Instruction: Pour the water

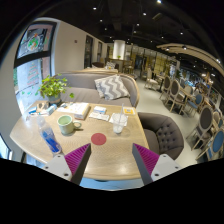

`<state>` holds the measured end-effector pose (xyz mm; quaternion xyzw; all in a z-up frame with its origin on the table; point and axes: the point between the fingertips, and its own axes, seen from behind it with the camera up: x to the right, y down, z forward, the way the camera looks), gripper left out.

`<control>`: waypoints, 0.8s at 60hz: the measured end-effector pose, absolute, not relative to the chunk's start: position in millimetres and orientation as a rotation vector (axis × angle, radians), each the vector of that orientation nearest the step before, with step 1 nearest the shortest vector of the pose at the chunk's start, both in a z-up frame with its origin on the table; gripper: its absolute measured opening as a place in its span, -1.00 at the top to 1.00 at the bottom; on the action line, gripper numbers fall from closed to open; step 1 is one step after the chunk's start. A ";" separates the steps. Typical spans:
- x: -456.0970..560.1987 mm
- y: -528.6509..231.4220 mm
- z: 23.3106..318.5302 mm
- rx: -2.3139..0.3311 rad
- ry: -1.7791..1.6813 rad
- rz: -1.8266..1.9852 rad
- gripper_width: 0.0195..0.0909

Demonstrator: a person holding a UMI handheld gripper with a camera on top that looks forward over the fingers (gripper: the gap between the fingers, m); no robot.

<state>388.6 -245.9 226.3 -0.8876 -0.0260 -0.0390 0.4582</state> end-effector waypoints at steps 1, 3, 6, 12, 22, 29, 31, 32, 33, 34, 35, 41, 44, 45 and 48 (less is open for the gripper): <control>387.7 -247.8 225.2 -2.189 -0.066 -0.099 -0.84; 385.8 -251.6 220.9 -2.193 -0.071 -0.103 -0.84; 378.0 -260.4 209.0 -2.198 -0.077 -0.106 -0.84; 350.9 -277.7 182.3 -2.220 -0.077 -0.092 -0.84; 266.2 -292.9 149.4 -2.219 -0.069 0.010 -0.85; 197.0 -282.9 129.4 -2.192 -0.068 0.082 -0.85; 179.3 -275.5 124.5 -2.181 -0.064 0.097 -0.85; 170.4 -271.5 122.0 -2.177 -0.063 0.105 -0.85; 161.3 -266.3 119.7 -2.172 -0.064 0.111 -0.85; 152.9 -261.2 117.7 -2.166 -0.064 0.117 -0.86; 145.7 -255.7 116.2 -2.158 -0.064 0.120 -0.86; 116.8 -220.0 104.4 -2.114 -0.061 0.100 -0.86; 106.9 -200.9 98.8 -2.098 -0.048 0.093 -0.85; 103.7 -194.6 97.5 -2.091 -0.044 0.093 -0.86; 99.0 -175.7 91.7 -2.073 -0.030 0.081 -0.78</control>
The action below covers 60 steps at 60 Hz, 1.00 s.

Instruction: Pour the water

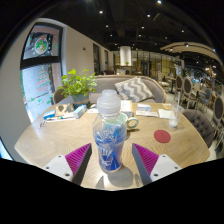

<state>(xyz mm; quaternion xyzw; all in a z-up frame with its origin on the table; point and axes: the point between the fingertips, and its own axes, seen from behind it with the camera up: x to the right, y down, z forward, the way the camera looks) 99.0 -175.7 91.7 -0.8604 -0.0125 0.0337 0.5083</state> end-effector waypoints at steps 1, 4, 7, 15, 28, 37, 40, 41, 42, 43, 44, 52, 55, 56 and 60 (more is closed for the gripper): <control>98.2 -170.3 89.4 -2.071 -0.025 0.075 -0.74; 98.5 -155.6 82.8 -2.065 -0.012 0.052 -0.59; 101.4 -141.6 81.6 -2.037 -0.004 0.018 -0.42; 95.1 -124.1 73.0 -2.029 0.001 0.015 0.14; 111.1 -122.0 83.5 -2.051 0.014 -0.084 0.51; 162.0 -103.0 121.5 -2.020 -0.065 -0.318 0.60; 183.6 -91.9 136.8 -2.009 -0.102 -0.414 0.60; 192.2 -88.2 142.2 -2.004 -0.119 -0.457 0.60; 199.8 -83.6 147.6 -1.998 -0.142 -0.500 0.60; 206.7 -78.6 152.8 -1.992 -0.169 -0.542 0.60; 219.0 -78.8 159.3 -1.987 -0.197 -0.580 0.60; 267.5 -37.1 195.9 -1.904 -0.458 -0.993 0.60; 276.3 -20.0 205.1 -1.848 -0.580 -1.145 0.60; 278.0 -14.6 206.6 -1.829 -0.625 -1.191 0.60; 283.8 3.9 210.3 -1.745 -0.804 -1.379 0.61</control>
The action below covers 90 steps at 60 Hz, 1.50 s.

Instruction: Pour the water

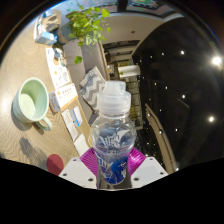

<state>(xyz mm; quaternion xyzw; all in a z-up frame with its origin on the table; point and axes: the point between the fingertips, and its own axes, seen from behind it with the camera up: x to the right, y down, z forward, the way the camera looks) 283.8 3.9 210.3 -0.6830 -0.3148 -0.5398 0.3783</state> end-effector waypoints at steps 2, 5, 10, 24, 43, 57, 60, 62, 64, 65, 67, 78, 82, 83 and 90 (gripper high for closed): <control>285.0 10.1 210.7 -1.697 -0.900 -1.464 0.60; 283.4 20.3 207.9 -1.609 -1.038 -1.574 0.61; 273.2 37.7 203.9 -1.414 -1.265 -1.750 0.61; 252.8 55.3 167.0 -1.215 -1.618 -1.901 0.60; 254.5 41.4 184.9 -1.478 -1.365 -1.617 0.60; 280.8 15.4 242.9 -1.740 -0.821 -1.049 0.59; 288.8 10.1 248.5 -1.777 -0.708 -0.912 0.59; 291.5 7.2 247.7 -1.808 -0.639 -0.812 0.60; 292.3 5.9 243.8 -1.839 -0.563 -0.715 0.60; 294.8 5.0 242.0 -1.855 -0.525 -0.665 0.60; 297.9 1.7 235.7 -1.881 -0.448 -0.573 0.60; 317.9 -0.3 176.4 -1.979 -0.145 -0.176 0.60; 319.7 -0.1 149.5 -1.998 -0.108 -0.101 0.60; 320.4 -0.2 143.5 -2.003 -0.103 -0.087 0.59; 320.6 -2.5 104.4 -2.031 -0.062 -0.009 0.59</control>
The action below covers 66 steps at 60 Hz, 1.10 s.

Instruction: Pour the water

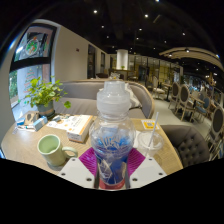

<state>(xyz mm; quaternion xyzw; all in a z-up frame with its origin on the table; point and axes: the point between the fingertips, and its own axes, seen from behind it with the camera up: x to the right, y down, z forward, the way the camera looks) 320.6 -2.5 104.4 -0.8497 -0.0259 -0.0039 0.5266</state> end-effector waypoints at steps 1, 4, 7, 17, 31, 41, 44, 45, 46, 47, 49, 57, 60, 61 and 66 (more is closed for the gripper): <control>320.7 -3.0 99.5 -2.036 -0.054 -0.001 0.59; 319.1 -4.6 85.8 -2.045 -0.032 0.026 0.59; 323.6 -9.7 74.4 -2.057 -0.011 0.050 0.57; 323.8 -13.1 77.7 -1.982 0.012 0.042 0.33; 324.0 -33.9 72.3 -2.101 0.078 0.007 -0.78; 312.8 -82.8 121.8 -2.144 0.067 -0.110 -0.85; 307.4 -104.9 142.0 -2.159 0.075 -0.125 -0.86; 304.1 -112.6 147.5 -2.163 0.082 -0.128 -0.86; 301.1 -119.8 153.4 -2.165 0.088 -0.132 -0.85; 297.4 -127.4 159.0 -2.168 0.094 -0.136 -0.85; 290.6 -143.0 169.3 -2.176 0.104 -0.148 -0.85; 267.3 -202.5 205.4 -2.212 0.129 -0.207 -0.84; 258.0 -220.8 213.7 -2.223 0.144 -0.214 -0.85; 254.5 -226.1 216.1 -2.225 0.150 -0.212 -0.86; 239.2 -250.0 225.0 -2.238 0.162 -0.187 -0.85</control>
